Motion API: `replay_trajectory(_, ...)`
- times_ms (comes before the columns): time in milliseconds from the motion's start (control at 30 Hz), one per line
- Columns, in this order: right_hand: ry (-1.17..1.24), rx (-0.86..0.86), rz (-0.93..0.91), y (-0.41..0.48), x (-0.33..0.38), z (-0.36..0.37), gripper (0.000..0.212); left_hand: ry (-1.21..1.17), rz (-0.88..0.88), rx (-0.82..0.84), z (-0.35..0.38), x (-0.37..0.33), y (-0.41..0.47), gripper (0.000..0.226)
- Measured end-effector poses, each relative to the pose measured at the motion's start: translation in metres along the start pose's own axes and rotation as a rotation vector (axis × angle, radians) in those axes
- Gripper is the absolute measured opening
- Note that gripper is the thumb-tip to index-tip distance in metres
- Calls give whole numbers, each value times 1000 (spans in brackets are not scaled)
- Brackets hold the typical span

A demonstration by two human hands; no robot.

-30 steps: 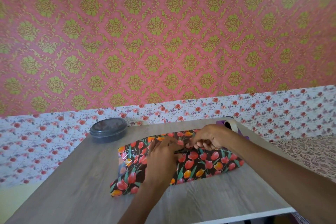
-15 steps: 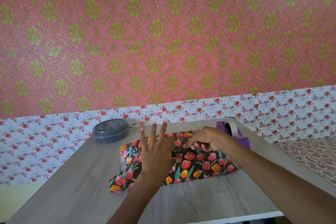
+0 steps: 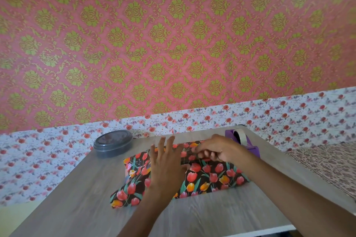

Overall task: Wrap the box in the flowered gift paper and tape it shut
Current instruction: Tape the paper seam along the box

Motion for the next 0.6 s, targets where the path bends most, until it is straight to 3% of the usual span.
replay_trajectory(100, 50, -245, -115, -2, -9, -43, 10, -214, 59, -37, -9, -20, 4, 35)
replay_trajectory(200, -339, -546, -161, -7, -33, -106, 13, -410, 139, -1, -7, -56, 9, 15)
replay_trajectory(267, -586, -639, -135, -12, -53, -138, 23, -429, 166, 31, 2, -85, 15, 13)
replay_trajectory(367, -612, -573, -75, -10, -80, -159, 30, -344, 207, 69, 20, -126, 29, 19)
replay_trajectory(500, -247, -539, 2, 4, -94, -168, 27, -136, 240, 160, 53, -167, 53, 25)
replay_trajectory(600, -142, -525, 98, 13, -99, -172, 16, -10, 280, 170, 73, -189, 66, 31)
Point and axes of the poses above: each hand's wrist, its own y-axis towards the middle knuckle, its own z-axis out of the palm, x = y × z, the point moved 6 cm from there along y, towards the middle knuckle, and after that the axes turned 15 degrees about -z, right-handed, at the moved point
